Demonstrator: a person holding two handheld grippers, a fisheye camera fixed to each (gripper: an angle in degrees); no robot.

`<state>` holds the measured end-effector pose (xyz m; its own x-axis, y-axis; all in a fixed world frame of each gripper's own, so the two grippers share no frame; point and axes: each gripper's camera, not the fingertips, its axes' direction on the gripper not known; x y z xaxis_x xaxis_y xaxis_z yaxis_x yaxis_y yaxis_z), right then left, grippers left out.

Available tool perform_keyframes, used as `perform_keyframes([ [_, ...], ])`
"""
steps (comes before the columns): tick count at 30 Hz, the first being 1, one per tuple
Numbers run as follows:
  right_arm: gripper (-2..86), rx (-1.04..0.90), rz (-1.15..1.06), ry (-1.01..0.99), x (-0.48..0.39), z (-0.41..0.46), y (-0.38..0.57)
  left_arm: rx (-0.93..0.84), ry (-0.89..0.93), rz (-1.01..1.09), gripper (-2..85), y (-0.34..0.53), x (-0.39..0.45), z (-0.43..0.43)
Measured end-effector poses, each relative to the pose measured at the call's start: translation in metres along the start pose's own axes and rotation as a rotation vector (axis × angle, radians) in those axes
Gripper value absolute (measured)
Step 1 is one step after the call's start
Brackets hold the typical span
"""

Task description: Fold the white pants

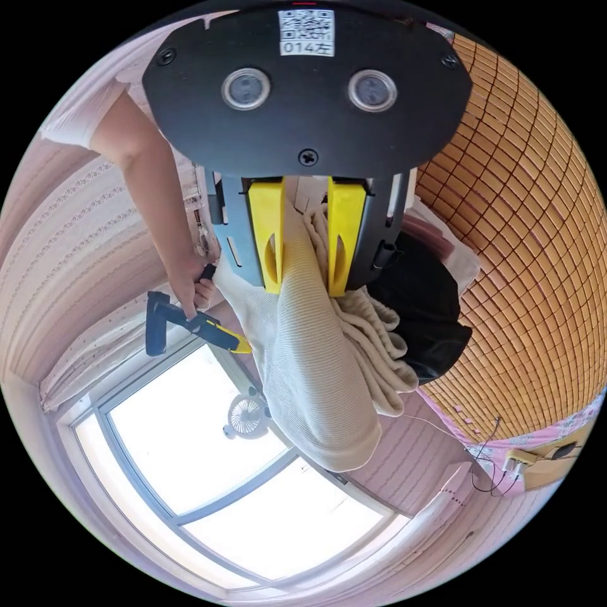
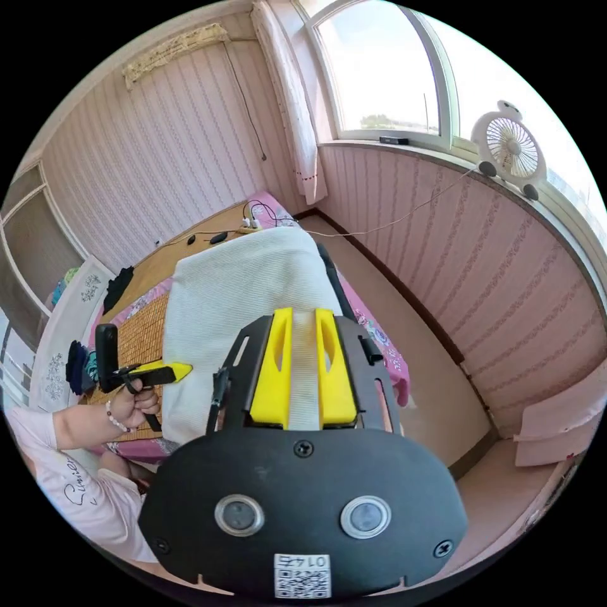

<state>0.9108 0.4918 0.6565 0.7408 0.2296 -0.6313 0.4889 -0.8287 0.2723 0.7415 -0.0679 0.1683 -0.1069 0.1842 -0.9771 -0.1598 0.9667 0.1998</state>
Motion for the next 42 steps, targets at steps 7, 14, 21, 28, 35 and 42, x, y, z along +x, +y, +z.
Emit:
perform_keyframes([
  [7,12.6,-0.277,0.066,-0.434,0.033,0.044,0.009,0.013,-0.004,0.005,9.0,-0.006,0.010,0.007],
  [14,9.1,-0.149,-0.161,-0.298,-0.023,-0.003,-0.065,0.138,0.011,0.153,8.7,-0.051,0.072,-0.008],
  [21,13.9,-0.350,-0.054,0.067,-0.021,0.123,-0.060,0.002,0.022,-0.118,10.4,-0.059,0.035,0.035],
  [28,16.6,-0.183,-0.029,0.076,-0.028,0.134,-0.035,0.052,-0.003,0.009,8.2,-0.044,0.092,-0.047],
  [35,16.1,-0.030,-0.110,0.256,-0.076,0.131,0.016,0.077,-0.181,0.291,7.9,0.030,0.162,-0.188],
  [42,11.8,0.147,-0.388,0.193,-0.197,0.167,0.179,0.125,-0.695,0.295,7.7,0.207,0.207,-0.397],
])
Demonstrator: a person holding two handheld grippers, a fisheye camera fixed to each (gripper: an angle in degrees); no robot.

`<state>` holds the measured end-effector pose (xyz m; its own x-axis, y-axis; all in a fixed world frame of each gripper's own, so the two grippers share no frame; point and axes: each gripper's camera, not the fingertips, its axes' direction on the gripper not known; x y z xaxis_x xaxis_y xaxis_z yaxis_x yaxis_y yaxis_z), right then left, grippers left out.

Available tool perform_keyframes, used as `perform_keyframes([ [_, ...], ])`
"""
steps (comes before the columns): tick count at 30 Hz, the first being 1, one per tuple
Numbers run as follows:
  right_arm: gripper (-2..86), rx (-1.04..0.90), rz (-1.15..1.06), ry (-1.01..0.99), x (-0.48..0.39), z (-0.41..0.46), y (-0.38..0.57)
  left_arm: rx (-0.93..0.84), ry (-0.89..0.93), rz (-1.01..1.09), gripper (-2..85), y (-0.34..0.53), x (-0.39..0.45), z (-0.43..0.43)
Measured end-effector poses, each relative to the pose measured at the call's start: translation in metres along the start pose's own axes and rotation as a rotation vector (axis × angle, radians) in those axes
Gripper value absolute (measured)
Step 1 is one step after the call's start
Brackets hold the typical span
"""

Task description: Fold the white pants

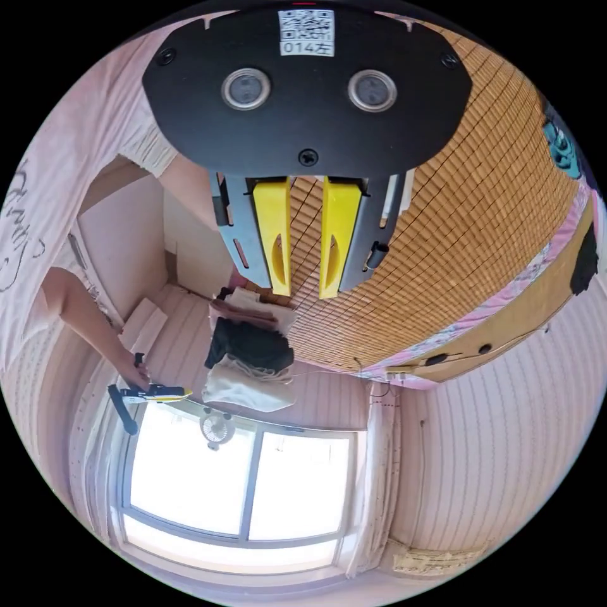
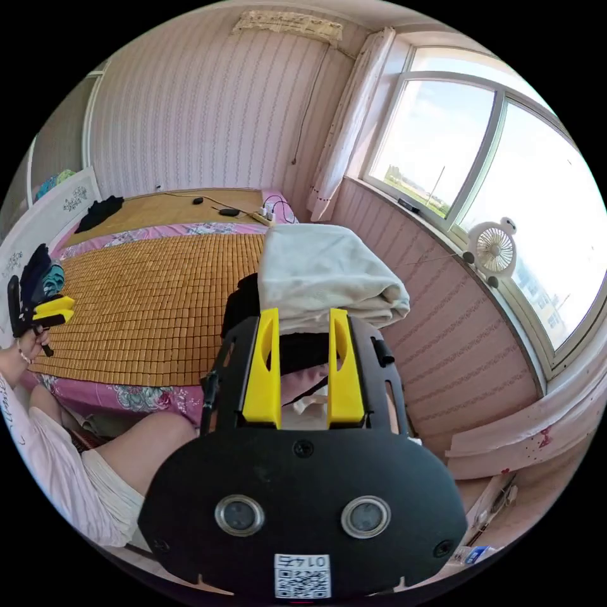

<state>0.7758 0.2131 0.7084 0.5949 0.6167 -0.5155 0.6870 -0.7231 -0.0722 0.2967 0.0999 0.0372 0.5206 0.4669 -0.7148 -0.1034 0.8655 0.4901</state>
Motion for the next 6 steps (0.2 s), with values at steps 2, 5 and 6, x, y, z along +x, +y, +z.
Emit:
perform_keyframes([
  [2,11.8,-0.028,-0.029,-0.092,-0.064,0.030,0.043,-0.012,-0.101,-0.083,7.7,0.035,-0.017,-0.053],
  [5,13.2,-0.167,-0.132,-0.273,-0.145,0.075,0.075,0.015,-0.268,-0.176,7.7,0.079,-0.036,-0.139],
  [6,13.3,-0.168,-0.145,-0.328,-0.161,0.081,0.080,0.030,-0.337,-0.201,7.7,0.091,-0.040,-0.170],
])
